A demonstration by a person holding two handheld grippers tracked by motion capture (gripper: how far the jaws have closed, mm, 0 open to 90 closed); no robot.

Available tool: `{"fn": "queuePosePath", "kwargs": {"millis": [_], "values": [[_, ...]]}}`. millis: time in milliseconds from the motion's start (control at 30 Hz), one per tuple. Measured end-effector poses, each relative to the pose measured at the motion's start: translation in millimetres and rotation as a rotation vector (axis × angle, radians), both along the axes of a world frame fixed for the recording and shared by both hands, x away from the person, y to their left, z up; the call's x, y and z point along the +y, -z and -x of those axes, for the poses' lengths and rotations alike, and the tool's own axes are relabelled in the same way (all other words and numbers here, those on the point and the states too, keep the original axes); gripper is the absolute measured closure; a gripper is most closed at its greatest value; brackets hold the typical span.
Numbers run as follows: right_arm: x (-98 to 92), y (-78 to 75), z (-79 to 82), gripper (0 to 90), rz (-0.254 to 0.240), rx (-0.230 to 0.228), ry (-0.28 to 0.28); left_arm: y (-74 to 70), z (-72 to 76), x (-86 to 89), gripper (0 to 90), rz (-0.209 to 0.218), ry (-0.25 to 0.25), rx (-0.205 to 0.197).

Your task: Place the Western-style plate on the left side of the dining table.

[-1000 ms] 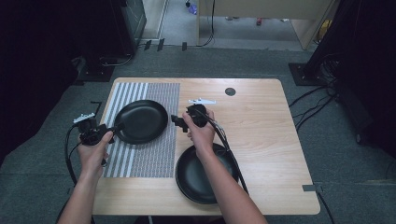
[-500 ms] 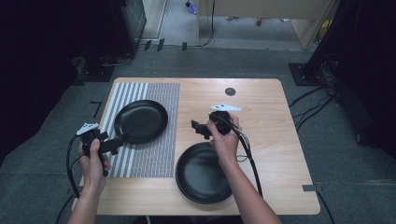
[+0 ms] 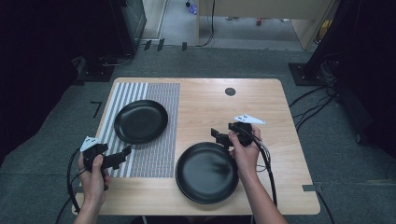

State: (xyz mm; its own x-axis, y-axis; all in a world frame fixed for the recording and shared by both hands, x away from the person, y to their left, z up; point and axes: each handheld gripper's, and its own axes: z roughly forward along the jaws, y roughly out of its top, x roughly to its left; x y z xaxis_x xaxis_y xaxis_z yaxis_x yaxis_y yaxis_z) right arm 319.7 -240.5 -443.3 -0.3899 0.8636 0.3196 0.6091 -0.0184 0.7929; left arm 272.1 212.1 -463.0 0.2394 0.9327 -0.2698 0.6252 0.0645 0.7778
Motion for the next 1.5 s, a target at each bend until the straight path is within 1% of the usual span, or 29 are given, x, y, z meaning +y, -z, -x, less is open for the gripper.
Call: {"fn": "queuePosePath", "kwargs": {"millis": [100, 133, 167, 200, 233, 333, 400, 467, 533, 600, 700, 967, 1033, 1067, 1100, 1167, 1267, 1400, 1500], "values": [[-11.0, 2.7, 8.4, 17.4, 0.003, -0.001, 0.009, 5.0, 7.7, 3.1, 0.0, -0.009, -0.014, 0.005], [-11.0, 2.7, 8.4, 17.4, 0.003, -0.001, 0.009, 5.0, 7.7, 3.1, 0.0, -0.009, -0.014, 0.005], [-14.3, 3.7, 11.3, 17.3, 0.0, 0.004, 0.014, 7.4, 10.9, 4.2, 0.0, -0.014, -0.023, 0.008], [-22.1, 6.4, 16.9, 17.4, 0.006, 0.005, 0.024, 9.4, 13.7, 5.2, 0.0, -0.021, -0.029, 0.01], [-25.7, 7.5, 19.1, 17.3, 0.012, 0.003, 0.029, 13.1, 19.3, 6.7, 0.0, -0.036, -0.035, 0.011], [-35.8, 11.3, 25.2, 17.1, 0.033, 0.002, 0.038, 20.9, 28.6, 8.9, 0.0, -0.048, -0.034, 0.018], [-43.8, 15.1, 29.6, 17.0, 0.038, 0.007, 0.05, 24.6, 33.7, 9.5, 0.0, -0.067, -0.029, 0.02], [-52.0, 18.4, 34.3, 17.0, 0.041, 0.01, 0.064, 26.5, 37.4, 10.9, 0.0, -0.084, -0.028, 0.019], [-60.6, 21.4, 39.1, 17.0, 0.038, 0.014, 0.076, 27.8, 40.7, 12.4, 0.0, -0.106, -0.04, 0.013], [-69.7, 24.4, 44.0, 17.1, 0.037, 0.019, 0.092, 29.2, 43.9, 14.6, 0.0, -0.111, -0.047, 0.013], [-83.3, 28.2, 51.4, 17.2, 0.042, 0.022, 0.113, 32.2, 47.5, 17.9, 0.0, -0.132, -0.051, 0.018], [-120.5, 40.4, 72.8, 17.1, 0.058, 0.047, 0.173, 37.7, 52.4, 28.4, 0.0, -0.141, -0.074, 0.032], [-129.4, 43.7, 78.2, 17.1, 0.065, 0.052, 0.189, 39.2, 54.2, 30.9, 0.0, -0.157, -0.082, 0.031], [-129.4, 43.7, 78.2, 17.1, 0.065, 0.052, 0.189, 39.2, 54.2, 30.9, 0.0, -0.157, -0.082, 0.031], [-133.8, 45.1, 80.9, 17.0, 0.07, 0.055, 0.196, 40.4, 55.6, 33.2, 0.0, -0.152, -0.081, 0.035], [-148.2, 49.9, 89.0, 16.9, 0.077, 0.062, 0.22, 42.6, 58.6, 36.5, 0.0, -0.166, -0.086, 0.04], [-160.2, 54.6, 95.2, 16.5, 0.076, 0.073, 0.241, 44.3, 60.9, 40.1, 0.0, -0.169, -0.091, 0.044], [-172.9, 61.6, 103.0, 16.3, 0.081, 0.088, 0.261, 46.7, 63.0, 45.9, 0.0, -0.169, -0.103, 0.053], [-181.8, 66.7, 109.9, 15.9, 0.084, 0.101, 0.275, 48.9, 64.4, 47.9, 0.0, -0.16, -0.109, 0.064]]}}
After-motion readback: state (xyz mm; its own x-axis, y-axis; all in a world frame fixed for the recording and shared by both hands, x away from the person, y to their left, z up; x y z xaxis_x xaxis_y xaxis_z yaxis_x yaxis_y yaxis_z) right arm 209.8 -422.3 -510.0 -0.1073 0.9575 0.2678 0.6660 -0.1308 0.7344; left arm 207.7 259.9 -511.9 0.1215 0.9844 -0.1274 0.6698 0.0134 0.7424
